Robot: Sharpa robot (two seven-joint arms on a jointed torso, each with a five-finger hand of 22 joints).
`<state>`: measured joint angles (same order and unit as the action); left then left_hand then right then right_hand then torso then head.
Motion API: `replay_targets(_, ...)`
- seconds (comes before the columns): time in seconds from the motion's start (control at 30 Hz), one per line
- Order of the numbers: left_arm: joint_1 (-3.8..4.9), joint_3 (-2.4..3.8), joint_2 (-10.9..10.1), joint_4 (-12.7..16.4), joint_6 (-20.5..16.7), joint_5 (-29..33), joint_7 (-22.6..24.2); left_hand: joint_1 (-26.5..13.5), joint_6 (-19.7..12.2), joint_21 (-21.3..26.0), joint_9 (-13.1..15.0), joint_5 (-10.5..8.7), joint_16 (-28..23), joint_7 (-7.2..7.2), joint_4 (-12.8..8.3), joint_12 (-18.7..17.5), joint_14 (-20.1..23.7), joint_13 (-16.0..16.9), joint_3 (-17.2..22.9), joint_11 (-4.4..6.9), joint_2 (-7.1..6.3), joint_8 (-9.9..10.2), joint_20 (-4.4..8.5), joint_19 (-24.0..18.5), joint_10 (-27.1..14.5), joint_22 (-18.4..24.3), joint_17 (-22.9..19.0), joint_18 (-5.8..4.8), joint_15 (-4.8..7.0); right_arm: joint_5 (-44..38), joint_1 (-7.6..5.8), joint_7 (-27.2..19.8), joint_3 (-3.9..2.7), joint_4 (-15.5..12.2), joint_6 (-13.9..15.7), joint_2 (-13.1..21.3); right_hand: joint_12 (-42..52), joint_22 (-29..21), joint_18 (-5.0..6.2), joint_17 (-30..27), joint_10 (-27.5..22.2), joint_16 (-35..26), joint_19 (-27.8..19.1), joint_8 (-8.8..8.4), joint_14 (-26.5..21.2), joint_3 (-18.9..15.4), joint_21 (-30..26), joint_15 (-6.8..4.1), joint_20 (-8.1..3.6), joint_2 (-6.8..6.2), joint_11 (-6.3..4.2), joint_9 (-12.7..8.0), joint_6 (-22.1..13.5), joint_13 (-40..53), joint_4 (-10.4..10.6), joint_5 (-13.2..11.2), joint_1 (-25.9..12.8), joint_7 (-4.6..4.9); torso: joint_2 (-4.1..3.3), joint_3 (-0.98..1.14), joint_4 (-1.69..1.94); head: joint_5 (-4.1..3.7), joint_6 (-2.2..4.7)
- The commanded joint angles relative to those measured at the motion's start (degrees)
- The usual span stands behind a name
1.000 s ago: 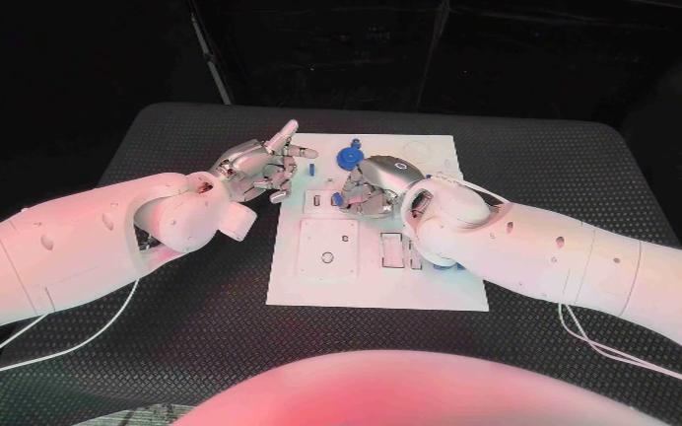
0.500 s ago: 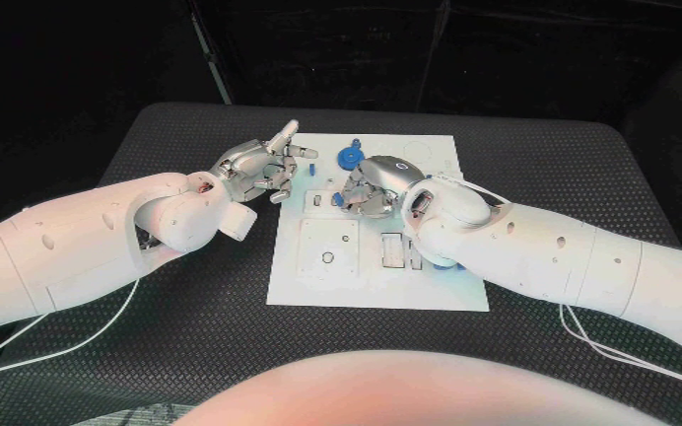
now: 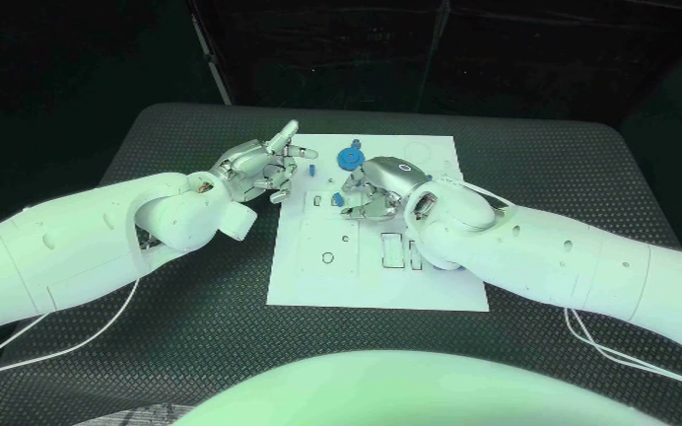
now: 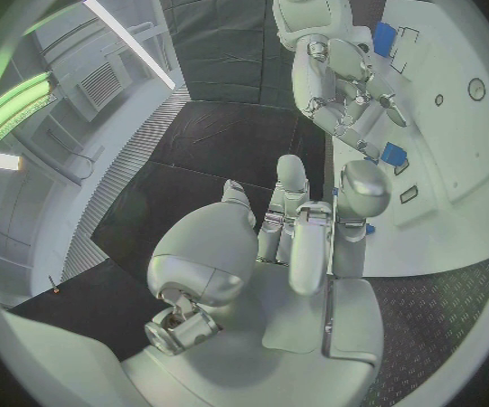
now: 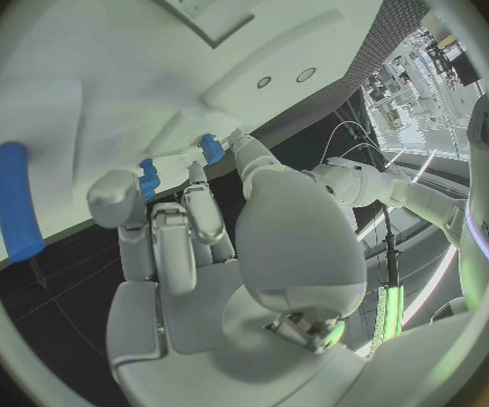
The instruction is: Assemble the parts on the task board
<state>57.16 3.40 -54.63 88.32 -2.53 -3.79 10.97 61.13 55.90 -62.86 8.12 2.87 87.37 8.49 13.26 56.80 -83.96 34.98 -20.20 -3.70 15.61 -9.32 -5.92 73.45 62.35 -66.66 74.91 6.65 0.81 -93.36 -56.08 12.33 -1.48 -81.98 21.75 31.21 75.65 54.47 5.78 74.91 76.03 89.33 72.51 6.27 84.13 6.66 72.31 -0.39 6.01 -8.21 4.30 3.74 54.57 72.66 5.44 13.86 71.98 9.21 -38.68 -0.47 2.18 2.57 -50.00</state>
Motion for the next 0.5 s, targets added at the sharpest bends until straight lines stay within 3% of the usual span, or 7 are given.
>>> replay_targets(0.03, 0.09, 0.06, 0.14, -0.11, 0.73, -0.36, 0.19, 0.67, -0.33, 0.37, 0.07, -0.18, -0.29, -0.03, -0.26, -0.27, -4.15, -0.04, -0.05, -0.08, 0.00, 0.22, 0.12, -0.42, -0.46, 0.07, 10.37, 0.11, -0.55, -0.48, -0.05, -0.15, -0.04, -0.79, 2.01, 0.42, -0.31, -0.19, 0.91, 13.37, -0.63, -0.27, -0.32, -0.17, 5.43, -1.09, -0.44, 0.52, 0.14, -0.25, 0.17, 0.11, -0.71, -0.15, 0.30, 0.23, 0.52, 0.09, 0.02, -0.02, -0.01, -0.06, 0.02)
replay_targets(0.3, 0.07, 0.05, 0.24, -0.50, 0.58, -2.75, 0.40, 1.41, -0.51, 0.84, 0.15, -0.18, -0.49, 0.04, -1.04, -0.51, -3.99, -0.45, -0.08, -0.16, -0.38, 0.25, 0.04, -0.75, -0.97, 0.44, 10.05, 0.22, -0.62, 0.59, -0.02, -2.68, -0.08, -4.16, 5.07, 3.33, 0.00, -0.27, 0.94, 13.06, -0.60, -0.44, -0.32, 0.12, 5.35, -2.50, -0.51, 0.60, 0.27, 0.26, 0.23, 0.24, -0.68, -0.11, 0.94, 0.84, 1.34, 0.09, 0.07, -0.03, -0.05, -0.15, 0.26)
replay_targets(0.43, 0.06, 0.04, 0.25, -0.65, 0.32, -5.32, 0.76, 4.97, -1.16, 3.97, 0.31, -0.19, -1.91, 0.40, -4.23, -1.04, -2.92, -0.66, 0.43, -0.43, -1.60, 0.42, -0.20, -2.92, -2.51, 2.95, 7.87, 0.88, -0.96, 6.91, -0.04, -9.25, -0.11, -6.39, 7.87, 5.60, -0.01, -0.77, 1.04, 12.74, -0.76, -0.62, -0.57, 0.31, 5.27, -2.62, -0.80, 0.55, 0.25, 1.45, 0.16, 0.26, -0.68, -0.32, 1.12, 3.35, 2.52, 0.07, 0.04, -0.04, -0.09, -0.24, 0.47)
replay_targets(0.5, 0.06, 0.04, 0.27, -0.69, 0.19, -7.79, 1.00, 8.23, -1.72, 6.76, 0.36, -0.19, -3.65, 0.53, -6.92, -1.99, -1.60, -1.09, 1.21, -0.68, -2.49, 0.54, -0.41, -4.89, -4.11, 5.17, 5.30, 1.43, -1.12, 12.35, -0.06, -13.23, -0.14, -7.69, 8.95, 6.92, -0.09, -1.06, 1.09, 12.60, -0.91, -0.70, -0.74, 0.48, 5.23, -2.41, -0.99, 0.52, 0.23, 2.21, 0.12, 0.30, -0.52, -0.48, 1.05, 4.23, 3.19, 0.03, 0.13, -0.04, -0.10, -0.31, 0.55)
